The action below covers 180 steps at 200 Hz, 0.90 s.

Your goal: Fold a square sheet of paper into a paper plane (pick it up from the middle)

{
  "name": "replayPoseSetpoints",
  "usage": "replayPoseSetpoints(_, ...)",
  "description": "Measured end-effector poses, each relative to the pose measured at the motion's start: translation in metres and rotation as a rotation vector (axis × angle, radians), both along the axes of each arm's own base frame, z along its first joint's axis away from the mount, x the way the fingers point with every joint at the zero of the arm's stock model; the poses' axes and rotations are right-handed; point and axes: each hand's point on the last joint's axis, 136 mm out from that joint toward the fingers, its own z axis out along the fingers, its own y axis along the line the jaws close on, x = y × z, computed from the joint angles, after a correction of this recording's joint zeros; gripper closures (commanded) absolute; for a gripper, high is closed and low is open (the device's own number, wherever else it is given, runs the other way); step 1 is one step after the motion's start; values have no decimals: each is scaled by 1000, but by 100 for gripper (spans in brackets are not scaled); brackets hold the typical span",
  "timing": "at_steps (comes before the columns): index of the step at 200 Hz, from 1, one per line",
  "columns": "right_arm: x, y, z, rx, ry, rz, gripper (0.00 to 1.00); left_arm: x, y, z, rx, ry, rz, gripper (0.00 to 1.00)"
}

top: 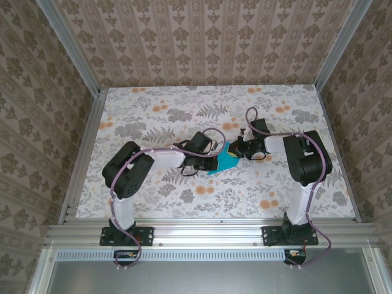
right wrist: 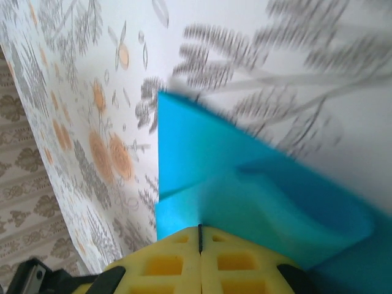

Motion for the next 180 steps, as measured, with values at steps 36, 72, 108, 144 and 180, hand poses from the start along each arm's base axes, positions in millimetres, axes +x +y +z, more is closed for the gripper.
replayPoseSetpoints(36, 27, -26, 1, -34, -29, -79, 93, 0, 0, 0, 1, 0, -1, 100)
replayPoseSetpoints(72, 38, -51, 0, -60, -39, -145, 92, -1, 1, 0, 7, 5, -3, 100)
replayPoseSetpoints(108, 47, -68, 12, -109, -82, -184, 89, -2, 1, 0, 13, 14, -4, 100)
replayPoseSetpoints(144, 44, -61, 68, -120, -217, -167, 86, -2, 1, 0, 18, 19, -4, 100)
replayPoseSetpoints(180, 7, -13, 63, -94, -199, -49, 86, -2, 1, 0, 24, 24, -4, 100)
